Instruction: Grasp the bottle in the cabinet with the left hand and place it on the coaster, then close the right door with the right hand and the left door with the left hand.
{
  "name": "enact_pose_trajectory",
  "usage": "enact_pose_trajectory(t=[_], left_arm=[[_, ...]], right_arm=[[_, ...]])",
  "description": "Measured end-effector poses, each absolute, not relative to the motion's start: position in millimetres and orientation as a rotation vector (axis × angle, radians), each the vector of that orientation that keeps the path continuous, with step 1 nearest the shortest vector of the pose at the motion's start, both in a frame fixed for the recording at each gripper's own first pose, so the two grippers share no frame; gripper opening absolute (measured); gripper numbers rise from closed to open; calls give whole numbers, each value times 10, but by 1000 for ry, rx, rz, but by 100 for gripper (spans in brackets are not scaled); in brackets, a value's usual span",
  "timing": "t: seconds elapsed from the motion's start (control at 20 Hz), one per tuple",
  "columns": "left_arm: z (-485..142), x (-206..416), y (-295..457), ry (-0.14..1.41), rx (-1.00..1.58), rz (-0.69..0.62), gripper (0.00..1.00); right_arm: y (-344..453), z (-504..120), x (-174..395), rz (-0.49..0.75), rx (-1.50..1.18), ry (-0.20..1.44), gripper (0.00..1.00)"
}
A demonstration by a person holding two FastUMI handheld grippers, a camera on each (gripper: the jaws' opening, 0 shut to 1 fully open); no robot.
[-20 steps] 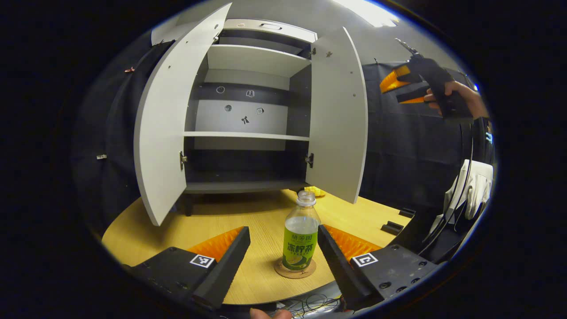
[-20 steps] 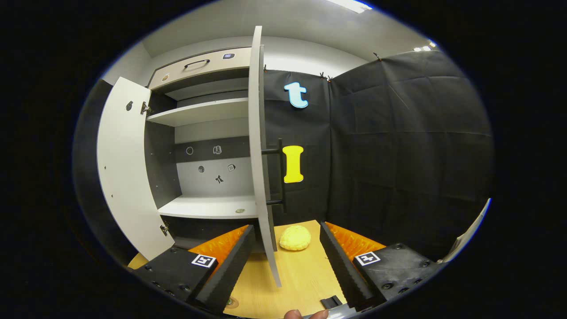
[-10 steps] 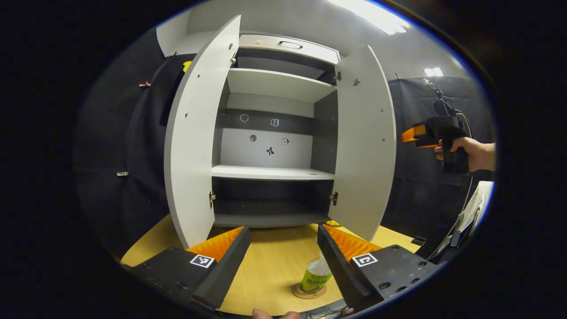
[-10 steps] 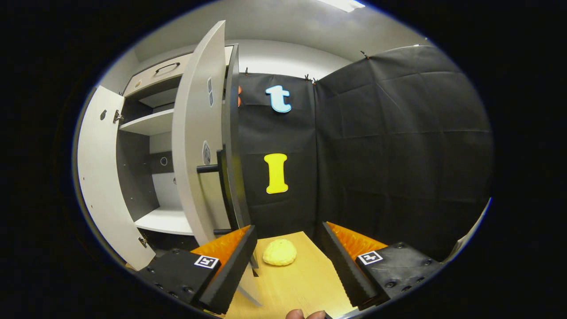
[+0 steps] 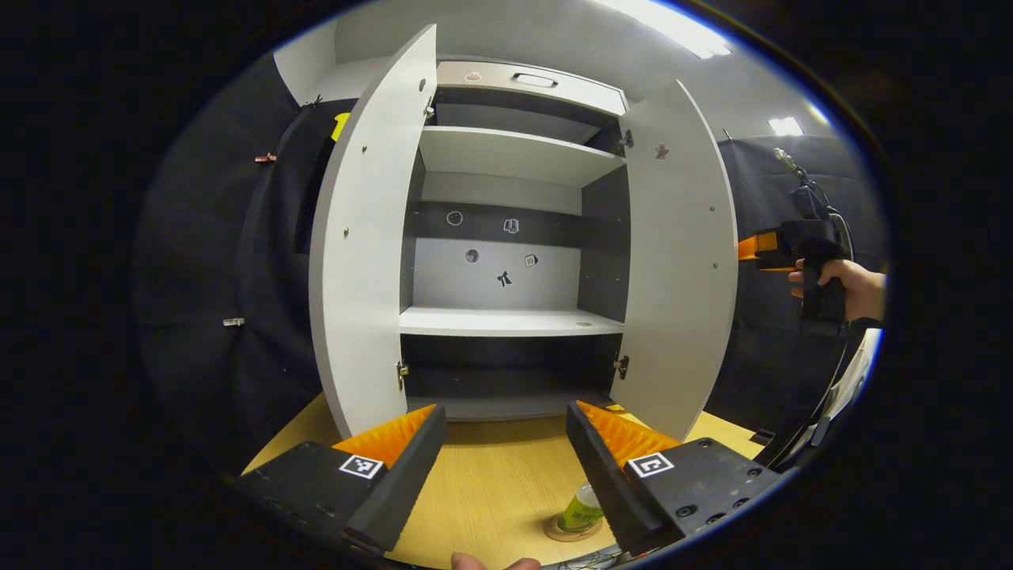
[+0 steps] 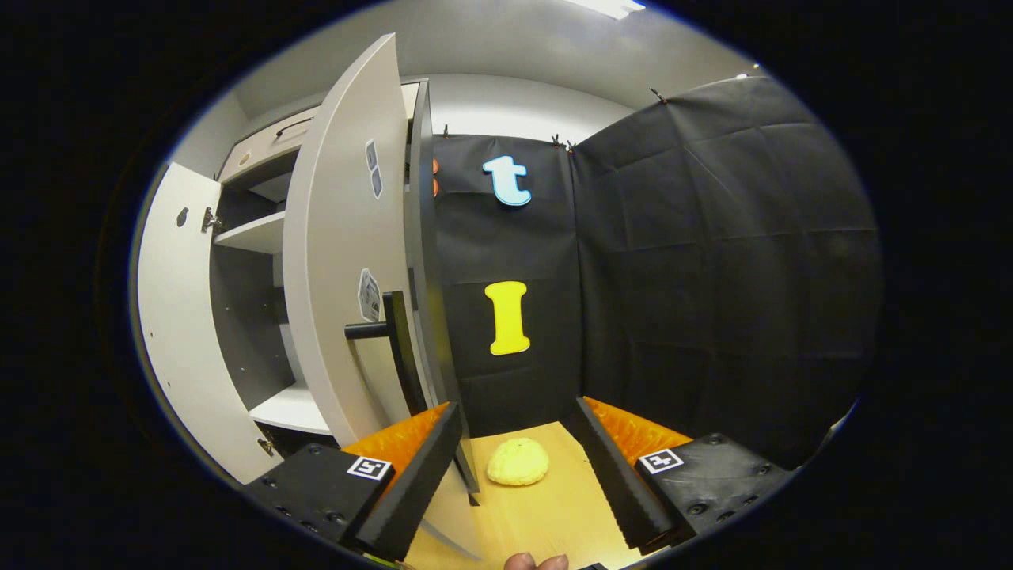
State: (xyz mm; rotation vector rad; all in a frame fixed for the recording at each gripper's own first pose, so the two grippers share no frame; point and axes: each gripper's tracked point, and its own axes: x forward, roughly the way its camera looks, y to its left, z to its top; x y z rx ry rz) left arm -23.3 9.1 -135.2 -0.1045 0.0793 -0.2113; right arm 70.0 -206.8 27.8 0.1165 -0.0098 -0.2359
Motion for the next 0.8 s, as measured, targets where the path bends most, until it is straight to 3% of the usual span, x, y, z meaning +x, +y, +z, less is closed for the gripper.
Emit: enact_pose_trajectory(t=[0.35,0.8], left_arm=[[-1355,-245,357,99,-102,-146,96],[-1147,-359,832,85,-88,-23,96]], right_arm=[[-1408,231,717,-106,150,1,97],[-98,87,1192,128,163,43,97]])
